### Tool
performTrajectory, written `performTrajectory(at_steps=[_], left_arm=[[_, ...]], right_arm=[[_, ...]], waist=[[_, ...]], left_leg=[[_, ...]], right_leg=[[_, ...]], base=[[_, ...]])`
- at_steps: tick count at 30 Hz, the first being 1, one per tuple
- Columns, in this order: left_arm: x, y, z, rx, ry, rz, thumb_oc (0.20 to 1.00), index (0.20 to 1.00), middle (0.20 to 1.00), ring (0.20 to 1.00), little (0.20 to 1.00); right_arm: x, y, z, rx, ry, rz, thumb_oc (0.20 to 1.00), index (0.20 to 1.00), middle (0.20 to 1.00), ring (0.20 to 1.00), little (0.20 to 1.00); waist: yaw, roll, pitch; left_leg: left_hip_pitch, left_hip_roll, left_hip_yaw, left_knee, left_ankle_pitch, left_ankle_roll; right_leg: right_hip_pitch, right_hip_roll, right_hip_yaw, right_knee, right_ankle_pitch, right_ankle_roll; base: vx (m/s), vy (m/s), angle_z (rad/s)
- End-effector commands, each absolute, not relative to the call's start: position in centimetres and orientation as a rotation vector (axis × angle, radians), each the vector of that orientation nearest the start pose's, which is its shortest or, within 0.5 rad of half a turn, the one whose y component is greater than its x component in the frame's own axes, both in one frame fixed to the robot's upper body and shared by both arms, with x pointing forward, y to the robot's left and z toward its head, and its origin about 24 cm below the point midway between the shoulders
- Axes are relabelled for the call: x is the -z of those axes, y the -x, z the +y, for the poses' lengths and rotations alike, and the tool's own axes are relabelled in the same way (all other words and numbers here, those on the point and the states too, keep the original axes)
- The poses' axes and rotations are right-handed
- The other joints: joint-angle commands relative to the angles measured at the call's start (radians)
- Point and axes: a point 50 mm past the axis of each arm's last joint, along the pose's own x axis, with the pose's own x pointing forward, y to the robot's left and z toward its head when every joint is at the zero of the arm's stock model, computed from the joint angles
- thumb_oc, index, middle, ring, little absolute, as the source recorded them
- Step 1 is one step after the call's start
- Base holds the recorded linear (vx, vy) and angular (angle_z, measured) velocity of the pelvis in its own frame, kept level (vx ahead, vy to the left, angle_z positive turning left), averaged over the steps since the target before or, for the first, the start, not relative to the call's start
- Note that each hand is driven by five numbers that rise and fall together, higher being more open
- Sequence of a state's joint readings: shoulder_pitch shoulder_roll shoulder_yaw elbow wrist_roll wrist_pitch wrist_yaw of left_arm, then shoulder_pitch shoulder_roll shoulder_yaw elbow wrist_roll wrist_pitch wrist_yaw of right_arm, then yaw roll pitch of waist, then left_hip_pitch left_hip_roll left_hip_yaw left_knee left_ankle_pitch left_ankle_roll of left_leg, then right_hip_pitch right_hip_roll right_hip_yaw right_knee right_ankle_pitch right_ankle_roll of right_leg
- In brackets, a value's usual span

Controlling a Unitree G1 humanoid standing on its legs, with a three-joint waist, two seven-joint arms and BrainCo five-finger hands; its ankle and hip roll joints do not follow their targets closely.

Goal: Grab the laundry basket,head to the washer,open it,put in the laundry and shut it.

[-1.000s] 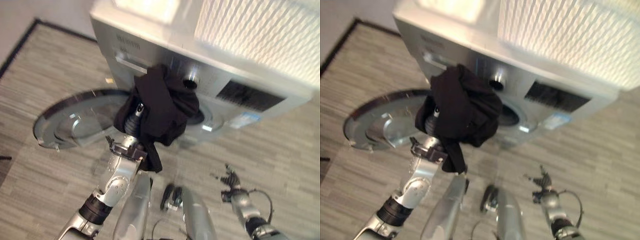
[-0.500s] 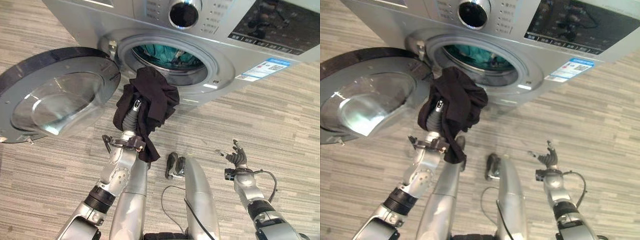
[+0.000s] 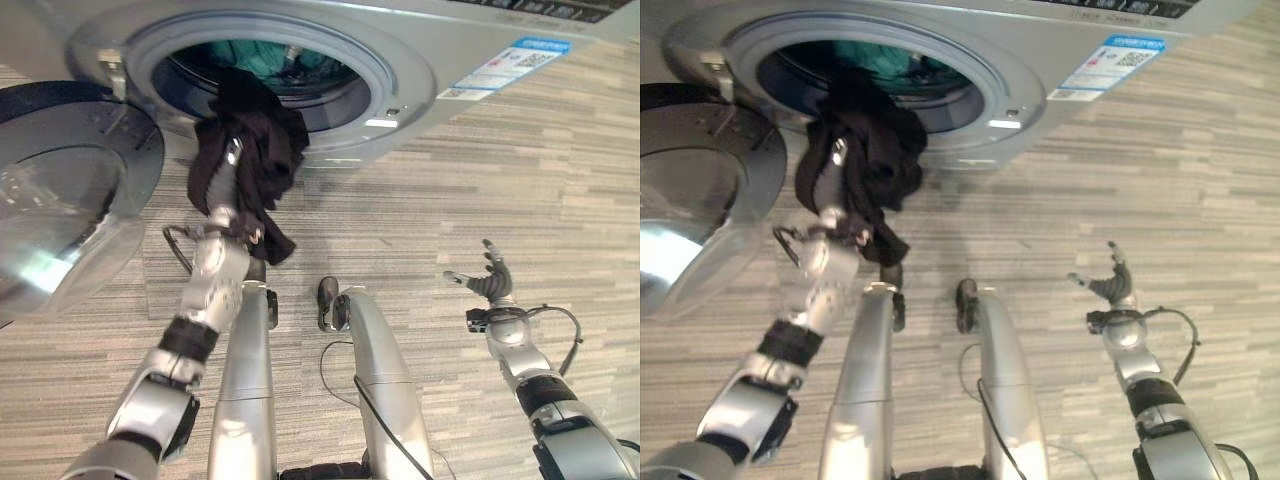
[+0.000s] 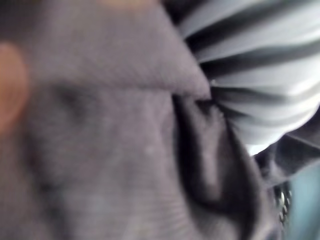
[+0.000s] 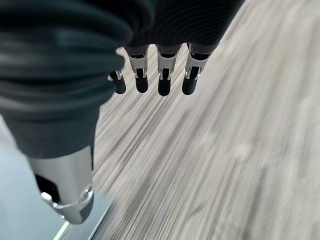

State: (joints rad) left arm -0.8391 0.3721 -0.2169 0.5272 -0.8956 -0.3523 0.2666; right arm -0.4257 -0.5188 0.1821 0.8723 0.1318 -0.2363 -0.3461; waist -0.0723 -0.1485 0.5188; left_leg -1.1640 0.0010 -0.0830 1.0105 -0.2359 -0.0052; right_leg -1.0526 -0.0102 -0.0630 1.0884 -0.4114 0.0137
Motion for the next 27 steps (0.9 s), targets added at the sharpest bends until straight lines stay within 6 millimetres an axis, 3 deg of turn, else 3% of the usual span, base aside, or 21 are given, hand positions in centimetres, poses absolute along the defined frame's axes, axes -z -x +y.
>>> performTrajectory(at_steps=[1,4,5,6,7,8,11,13,14,15,17,19,20,22,23,24,26,27], left_arm=[[-23.0,-38.7,22.2,-0.329,0.650,-0.541,0.200,0.200,0.200,0.200,0.200],[-28.3,-38.7,29.8,-0.530,0.630,-0.540,0.200,0.200,0.200,0.200,0.200],[-31.0,-37.6,32.0,-0.574,0.526,-0.584,0.200,0.200,0.200,0.200,0.200],[-33.0,-36.4,33.7,-0.608,0.533,-0.628,0.200,0.200,0.200,0.200,0.200],[-33.2,-36.3,33.9,-0.608,0.532,-0.632,0.200,0.200,0.200,0.200,0.200],[-39.4,-33.4,35.0,-0.605,0.559,-0.812,0.200,0.200,0.200,0.200,0.200],[-47.0,-29.9,33.0,-0.518,0.454,-1.035,0.200,0.200,0.200,0.200,0.200],[-48.8,-28.8,32.0,-0.486,0.425,-1.108,0.200,0.200,0.200,0.200,0.200],[-48.7,-29.0,31.4,-0.481,0.416,-1.118,0.200,0.200,0.200,0.200,0.200],[-48.7,-29.5,28.9,-0.391,0.436,-1.165,0.200,0.200,0.200,0.200,0.200],[-48.4,-30.3,26.9,-0.333,0.421,-1.169,0.200,0.200,0.200,0.200,0.200],[-46.4,-32.1,26.3,-0.331,0.403,-1.093,0.200,0.200,0.200,0.200,0.200],[-46.3,-32.2,26.3,-0.332,0.404,-1.091,0.200,0.200,0.200,0.200,0.200],[-44.2,-33.8,26.8,-0.370,0.388,-0.998,0.200,0.200,0.200,0.200,0.200],[-42.0,-35.1,27.5,-0.401,0.425,-0.909,0.448,0.448,0.448,0.448,0.448],[-36.6,-37.6,29.2,-0.502,0.379,-0.667,1.000,1.000,1.000,1.000,1.000],[-35.9,-37.8,29.8,-0.514,0.365,-0.623,1.000,1.000,1.000,1.000,1.000],[-34.5,-38.2,30.5,-0.527,0.309,-0.536,1.000,1.000,1.000,1.000,1.000]], right_arm=[[-0.3,-28.5,-30.2,0.408,0.532,0.253,1.000,1.000,1.000,1.000,1.000],[-0.2,-29.6,-28.8,0.317,0.538,0.272,1.000,1.000,1.000,1.000,1.000],[-0.1,-29.8,-28.5,0.292,0.551,0.280,1.000,1.000,1.000,1.000,1.000],[-0.1,-30.1,-28.0,0.266,0.542,0.276,1.000,1.000,1.000,1.000,1.000],[-0.2,-30.2,-27.9,0.263,0.540,0.272,1.000,1.000,1.000,1.000,1.000],[0.1,-29.6,-28.4,0.247,0.547,0.289,1.000,1.000,1.000,1.000,1.000],[0.8,-28.2,-28.8,0.232,0.554,0.310,1.000,1.000,1.000,1.000,1.000],[1.3,-27.6,-28.8,0.236,0.542,0.324,1.000,1.000,1.000,1.000,1.000],[1.7,-27.2,-28.5,0.226,0.533,0.326,1.000,1.000,1.000,1.000,1.000],[2.1,-26.7,-27.8,0.203,0.520,0.323,1.000,1.000,1.000,1.000,1.000],[2.0,-26.6,-27.3,0.182,0.524,0.305,1.000,1.000,1.000,1.000,1.000],[1.7,-26.9,-26.6,0.158,0.519,0.276,1.000,1.000,1.000,1.000,1.000],[1.7,-26.9,-26.7,0.159,0.521,0.278,1.000,1.000,1.000,1.000,1.000],[1.2,-27.3,-26.0,0.134,0.523,0.245,1.000,1.000,1.000,1.000,1.000],[0.9,-27.6,-25.5,0.115,0.524,0.220,1.000,1.000,1.000,1.000,1.000],[0.3,-28.4,-24.2,0.074,0.550,0.176,1.000,1.000,1.000,1.000,1.000],[0.3,-28.5,-23.9,0.056,0.561,0.173,1.000,1.000,1.000,1.000,1.000],[-0.1,-28.9,-23.4,0.033,0.572,0.152,1.000,1.000,1.000,1.000,1.000]], waist=[[-0.031,-0.007,-0.119],[-0.062,-0.026,-0.145],[-0.070,-0.024,-0.155],[-0.071,-0.032,-0.159],[-0.071,-0.034,-0.158],[-0.081,-0.035,-0.178],[-0.071,-0.040,-0.190],[-0.062,-0.041,-0.186],[-0.050,-0.046,-0.180],[-0.042,-0.047,-0.174],[-0.039,-0.046,-0.165],[-0.035,-0.044,-0.159],[-0.035,-0.042,-0.161],[-0.037,-0.043,-0.157],[-0.038,-0.043,-0.156],[-0.050,-0.043,-0.156],[-0.058,-0.043,-0.160],[-0.067,-0.044,-0.162]], left_leg=[[0.039,0.019,-0.088,0.108,-0.181,0.071],[0.015,0.055,-0.077,0.148,-0.206,0.084],[0.007,0.068,-0.074,0.164,-0.215,0.090],[-0.004,0.079,-0.073,0.177,-0.221,0.093],[-0.007,0.082,-0.073,0.179,-0.223,0.093],[-0.029,0.105,-0.068,0.216,-0.243,0.106],[-0.064,0.132,-0.071,0.270,-0.264,0.125],[-0.071,0.138,-0.073,0.286,-0.267,0.128],[-0.075,0.143,-0.075,0.294,-0.266,0.128],[-0.076,0.147,-0.076,0.300,-0.272,0.133],[-0.079,0.148,-0.077,0.312,-0.274,0.139],[-0.081,0.146,-0.075,0.319,-0.272,0.141],[-0.082,0.146,-0.075,0.320,-0.272,0.141],[-0.089,0.142,-0.074,0.329,-0.273,0.144],[-0.095,0.140,-0.074,0.333,-0.269,0.142],[-0.110,0.135,-0.073,0.340,-0.268,0.142],[-0.116,0.134,-0.071,0.341,-0.269,0.143],[-0.121,0.137,-0.068,0.343,-0.268,0.143]], right_leg=[[-0.030,-0.002,-0.033,-0.107,0.087,0.050],[-0.047,0.033,-0.016,-0.112,0.104,0.059],[-0.049,0.043,-0.009,-0.116,0.111,0.063],[-0.053,0.054,-0.005,-0.119,0.116,0.067],[-0.055,0.056,-0.005,-0.119,0.117,0.067],[-0.064,0.076,-0.001,-0.120,0.126,0.078],[-0.078,0.098,-0.005,-0.123,0.139,0.097],[-0.084,0.105,-0.006,-0.117,0.139,0.103],[-0.088,0.107,-0.009,-0.114,0.140,0.104],[-0.091,0.111,-0.012,-0.114,0.136,0.106],[-0.098,0.119,-0.012,-0.109,0.135,0.104],[-0.104,0.125,-0.010,-0.108,0.139,0.101],[-0.104,0.125,-0.010,-0.108,0.139,0.101],[-0.110,0.126,-0.008,-0.107,0.143,0.096],[-0.117,0.126,-0.007,-0.104,0.145,0.095],[-0.133,0.122,-0.002,-0.098,0.150,0.088],[-0.137,0.122,0.000,-0.098,0.150,0.087],[-0.141,0.120,0.000,-0.099,0.155,0.086]], base=[[0.05,0.128,-0.42],[0.02,0.107,-0.42],[0.01,0.102,-0.39],[0.01,0.064,-0.75],[0.04,0.065,-0.96],[0.03,0.053,-0.87],[0.03,0.035,-0.36],[0.03,0.028,-0.26],[0.06,0.021,-0.10],[0.04,0.018,-0.13],[0.01,0.041,-0.04],[0.00,0.024,0.05],[0.00,0.006,-0.04],[0.00,-0.005,-0.07],[0.00,0.000,0.00],[0.00,0.000,0.00],[-0.01,0.022,0.05],[-0.04,0.051,0.01]])
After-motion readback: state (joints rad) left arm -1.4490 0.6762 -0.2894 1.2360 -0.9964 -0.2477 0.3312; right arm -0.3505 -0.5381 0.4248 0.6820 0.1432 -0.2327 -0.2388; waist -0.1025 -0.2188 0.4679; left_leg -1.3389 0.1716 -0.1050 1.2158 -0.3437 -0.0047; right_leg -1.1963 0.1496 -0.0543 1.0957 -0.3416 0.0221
